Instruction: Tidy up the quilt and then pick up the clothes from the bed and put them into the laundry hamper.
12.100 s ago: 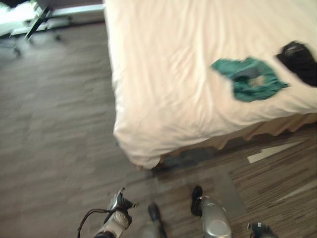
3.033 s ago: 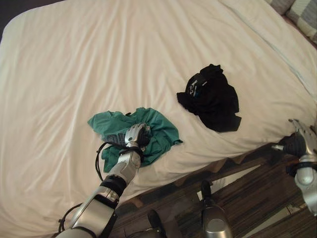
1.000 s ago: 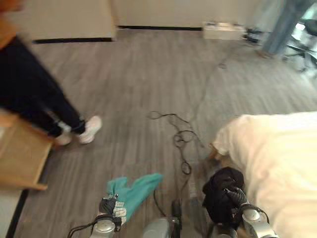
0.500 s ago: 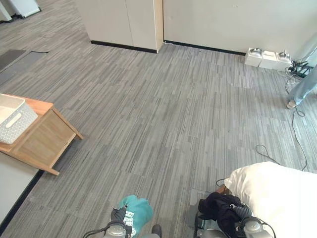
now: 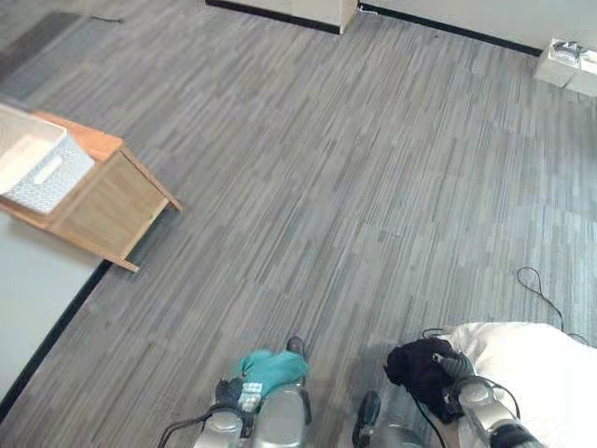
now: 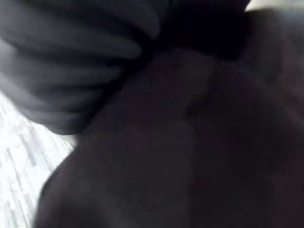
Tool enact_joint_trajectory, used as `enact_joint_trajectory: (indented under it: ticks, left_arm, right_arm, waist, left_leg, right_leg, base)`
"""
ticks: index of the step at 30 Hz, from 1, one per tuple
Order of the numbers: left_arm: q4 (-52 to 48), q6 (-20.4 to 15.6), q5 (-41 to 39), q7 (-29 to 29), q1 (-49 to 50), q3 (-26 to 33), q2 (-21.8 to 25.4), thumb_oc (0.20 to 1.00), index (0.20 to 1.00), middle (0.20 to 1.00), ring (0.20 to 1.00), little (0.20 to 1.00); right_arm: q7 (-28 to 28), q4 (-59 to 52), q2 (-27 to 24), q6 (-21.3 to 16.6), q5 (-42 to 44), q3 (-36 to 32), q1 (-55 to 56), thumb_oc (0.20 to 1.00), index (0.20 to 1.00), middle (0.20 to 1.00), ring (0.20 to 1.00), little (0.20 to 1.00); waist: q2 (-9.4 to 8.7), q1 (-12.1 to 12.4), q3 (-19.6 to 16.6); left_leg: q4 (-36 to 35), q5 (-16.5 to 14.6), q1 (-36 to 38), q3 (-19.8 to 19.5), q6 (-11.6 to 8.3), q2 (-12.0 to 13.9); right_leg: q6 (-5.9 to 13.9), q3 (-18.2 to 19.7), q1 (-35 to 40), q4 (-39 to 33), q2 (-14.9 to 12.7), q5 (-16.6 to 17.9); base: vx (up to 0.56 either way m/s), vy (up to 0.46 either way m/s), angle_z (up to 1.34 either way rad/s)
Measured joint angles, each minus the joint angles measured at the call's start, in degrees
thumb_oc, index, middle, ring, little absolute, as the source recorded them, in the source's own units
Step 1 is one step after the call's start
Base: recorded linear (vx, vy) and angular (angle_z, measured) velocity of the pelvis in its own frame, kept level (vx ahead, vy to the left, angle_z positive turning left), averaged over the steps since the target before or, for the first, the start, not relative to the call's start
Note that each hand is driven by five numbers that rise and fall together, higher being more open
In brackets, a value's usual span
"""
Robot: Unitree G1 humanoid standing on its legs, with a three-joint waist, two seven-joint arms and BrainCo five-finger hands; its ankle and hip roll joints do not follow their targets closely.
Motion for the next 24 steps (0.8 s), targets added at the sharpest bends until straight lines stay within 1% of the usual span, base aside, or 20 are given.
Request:
enact_joint_trajectory:
  ticks: [1,2,3,4,5,6,7,10,11,12,13,14,15,17,18,19,20,21,22,24]
  left_arm:
    - [1.4,0.3,0.0,-0.2,0.4,0.0,-0.6,0.200,0.200,0.200,0.200,0.200]
    - [2.9,1.0,0.0,-0.1,0.2,0.2,-0.6,0.200,0.200,0.200,0.200,0.200]
    - [2.3,1.0,0.0,0.0,-0.5,0.4,-0.1,0.200,0.200,0.200,0.200,0.200]
    - [2.1,1.0,0.0,0.2,-1.5,-0.4,0.7,0.200,0.200,0.200,0.200,0.200]
    - [2.1,1.0,0.0,0.3,-2.3,0.1,0.8,0.200,0.200,0.200,0.200,0.200]
    - [2.0,1.1,-0.1,0.9,-3.1,-0.6,1.3,0.200,0.200,0.200,0.200,0.200]
    - [1.0,1.0,0.0,1.7,-3.7,-0.7,1.5,0.200,0.200,0.200,0.200,0.200]
    - [-1.2,0.6,0.0,2.4,-5.7,-0.9,2.5,0.200,0.200,0.200,0.200,0.200]
    - [-1.4,0.6,0.1,2.5,-6.3,-0.8,3.0,0.200,0.200,0.200,0.200,0.200]
    - [-1.5,0.6,0.1,2.5,-6.7,-0.8,3.2,0.200,0.200,0.200,0.200,0.200]
    - [-1.4,0.6,0.2,2.5,-7.1,-0.7,3.2,0.200,0.200,0.200,0.200,0.200]
    - [-1.2,0.5,0.4,2.6,-7.1,-0.6,3.2,0.200,0.200,0.200,0.200,0.200]
    - [0.7,0.5,1.7,2.6,-6.9,-0.6,3.0,0.200,0.200,0.200,0.200,0.200]
    - [2.0,0.7,2.4,3.0,-5.1,-0.3,3.4,0.200,0.200,0.200,0.200,0.200]
    - [3.1,0.6,2.3,3.5,-3.9,0.5,3.0,0.200,0.200,0.200,0.200,0.200]
    - [2.9,-0.2,2.2,3.7,-1.0,1.7,-0.1,0.200,0.200,0.200,0.200,0.200]
    - [1.9,-0.7,2.1,3.6,-0.4,2.0,-0.9,0.200,0.200,0.200,0.200,0.200]
    - [1.6,-0.6,1.9,3.6,-0.5,1.8,-1.5,0.200,0.200,0.200,0.200,0.200]
    - [1.5,-0.1,1.6,3.5,0.2,0.9,-1.3,0.200,0.200,0.200,0.200,0.200]
    - [1.6,0.0,1.7,3.7,1.7,0.8,-0.6,0.200,0.200,0.200,0.200,0.200]
  right_arm:
    - [-0.2,0.7,-0.4,-0.4,-0.9,0.1,0.5,0.200,0.200,0.200,0.200,0.200]
    - [-0.3,1.4,-0.4,-0.6,-1.5,1.8,0.5,0.200,0.200,0.200,0.200,0.200]
    - [-0.3,1.0,-0.2,-1.0,-1.8,2.3,1.3,0.200,0.200,0.200,0.200,0.200]
    - [-0.2,0.0,0.6,-1.1,-1.8,2.3,1.1,0.200,0.200,0.200,0.200,0.200]
    - [-0.1,-1.4,0.7,-1.2,-1.8,2.5,2.3,0.200,0.200,0.200,0.200,0.200]
    - [0.0,-2.9,0.8,-1.3,-1.8,2.2,3.2,0.200,0.200,0.200,0.200,0.200]
    - [0.0,-4.8,0.5,-1.3,-1.8,2.3,3.8,0.200,0.200,0.200,0.200,0.200]
    - [-0.1,-8.3,-0.2,-1.8,-1.7,1.4,3.4,0.200,0.200,0.200,0.200,0.200]
    - [-0.1,-9.1,-0.1,-1.7,-1.7,0.9,3.2,0.200,0.200,0.200,0.200,0.200]
    - [-0.3,-9.5,-0.1,-1.7,-1.7,0.5,3.5,0.200,0.200,0.200,0.200,0.200]
    - [-0.7,-9.7,-0.3,-1.9,-1.7,0.3,4.2,0.200,0.200,0.200,0.200,0.200]
    - [-0.9,-9.4,-0.3,-1.8,-1.7,0.3,4.4,0.200,0.200,0.200,0.200,0.200]
    - [-1.0,-8.2,-0.5,-1.7,-1.8,0.4,4.3,0.200,0.200,0.200,0.200,0.200]
    - [-0.7,-7.6,0.4,-1.0,-1.9,0.9,5.0,0.200,0.200,0.200,0.200,0.200]
    - [-0.6,-6.8,0.5,-1.0,-1.9,1.0,5.6,0.200,0.200,0.200,0.200,0.200]
    - [-0.6,-6.5,-0.6,-1.3,-1.9,0.7,7.2,0.200,0.200,0.200,0.200,0.200]
    - [-0.6,-6.6,-1.6,-1.1,-1.9,0.5,7.6,0.200,0.200,0.200,0.200,0.200]
    - [-0.5,-6.5,-2.5,-0.6,-1.9,0.3,7.1,0.200,0.200,0.200,0.200,0.200]
    - [-0.5,-6.4,-3.0,-0.2,-1.9,-0.4,5.9,0.200,0.200,0.200,0.200,0.200]
    - [-0.4,-6.8,-3.4,-0.2,-1.9,0.6,2.2,0.200,0.200,0.200,0.200,0.200]
  waist:
    - [1.21,-0.1,-0.2]
    - [0.95,0.6,-0.3]
    - [0.57,0.4,-0.7]
    - [0.74,-0.1,-0.2]
    - [0.55,-0.8,-0.2]
    - [0.30,-1.5,0.3]
    - [2.18,-3.7,0.4]
    - [4.30,-7.1,1.6]
    - [4.89,-8.5,1.7]
    - [4.42,-9.3,1.5]
    - [4.03,-10.2,1.2]
    - [3.78,-10.7,1.0]
    - [5.12,-12.2,-0.2]
    - [3.23,-10.8,-1.3]
    - [2.62,-10.4,-1.6]
    - [3.38,-9.6,-3.1]
    - [3.35,-8.4,-3.0]
    - [3.57,-6.6,-2.3]
    - [2.69,-4.5,-1.7]
    - [0.38,-3.5,-1.1]
  left_leg:
    - [0.8,-1.3,2.5,-1.6,0.93,0.2]
    - [1.7,-3.5,3.4,-2.6,4.00,-0.5]
    - [2.6,-4.5,3.7,-2.6,4.52,-0.8]
    - [3.4,-3.7,4.5,-2.0,6.37,-1.0]
    - [3.9,-5.4,5.4,-2.8,7.02,-1.7]
    - [3.1,-6.2,8.6,-3.7,7.65,-3.3]
    - [2.9,-7.7,11.0,-6.6,8.55,-2.9]
    - [1.4,-9.3,14.5,-10.1,8.18,-2.3]
    - [1.3,-9.9,15.2,-13.2,6.81,-2.7]
    - [1.4,-9.8,15.6,-12.8,7.02,-3.0]
    - [1.2,-10.4,17.5,-14.0,6.04,-3.8]
    - [1.1,-11.1,18.5,-14.9,5.14,-4.0]
    - [0.9,-14.2,20.2,-16.8,4.19,-2.7]
    - [2.1,-15.8,23.9,-16.1,3.22,-3.5]
    - [14.1,-19.4,21.9,-15.9,0.27,-3.7]
    - [41.9,-13.6,9.2,-17.2,-1.12,-1.2]
    - [55.5,-3.9,1.5,-18.4,-0.68,-0.3]
    - [63.3,-4.4,-3.9,-18.0,-0.75,0.7]
    - [64.9,-8.7,-10.0,-13.4,0.65,1.4]
    - [51.9,-10.0,-14.6,-5.8,1.23,0.3]
  right_leg:
    - [1.49,0.1,1.6,0.7,0.2,-1.3]
    - [3.69,0.2,-1.0,9.6,-1.5,-4.7]
    - [4.30,-0.7,-3.6,15.2,-2.2,-4.7]
    - [7.23,-1.3,-12.1,34.3,-5.4,-5.2]
    - [8.74,-0.5,-15.1,41.4,-6.6,-3.6]
    - [10.96,1.0,-19.7,54.6,-9.1,2.3]
    - [9.02,0.4,-21.5,56.5,-8.0,0.9]
    - [5.66,-5.0,-25.2,46.1,-5.3,-1.4]
    - [5.00,-7.3,-25.2,33.2,-3.9,-1.8]
    - [5.18,-7.8,-24.1,25.4,-3.3,-1.1]
    - [5.86,-6.8,-23.8,13.2,-2.5,-0.4]
    - [6.19,-4.6,-24.1,8.8,-2.1,0.2]
    - [6.45,1.4,-23.7,2.3,-0.3,0.5]
    - [4.78,0.9,-23.7,3.8,-0.8,0.7]
    - [1.83,0.1,-21.7,7.7,-1.9,6.3]
    - [-1.10,-2.1,-17.0,7.5,-0.5,8.1]
    - [-3.49,-3.2,-15.4,7.4,0.0,9.8]
    - [-4.11,-3.6,-13.7,7.2,0.5,9.9]
    - [-4.74,-3.1,-11.3,5.2,0.9,8.9]
    - [-4.58,-4.0,-5.4,0.3,1.3,8.3]
  base:
    - [0.51,0.195,-0.48]
    - [0.33,0.147,-0.25]
    - [0.71,0.257,-0.09]
    - [0.57,0.177,0.19]
    - [0.81,0.199,0.20]
    - [0.62,0.067,0.53]
    - [0.64,-0.022,0.48]
    - [0.72,-0.175,0.71]
    - [0.45,-0.159,0.92]
    - [0.84,-0.203,1.10]
    - [0.80,-0.198,0.86]
    - [0.97,-0.248,1.09]
    - [0.63,-0.223,0.80]
    - [0.42,-0.245,0.44]
    - [0.55,-0.505,0.86]
    - [0.69,-0.548,1.20]
    - [0.43,-0.288,0.90]
    - [0.45,-0.105,0.17]
    - [0.49,-0.065,-0.12]
    - [0.61,-0.035,-0.10]
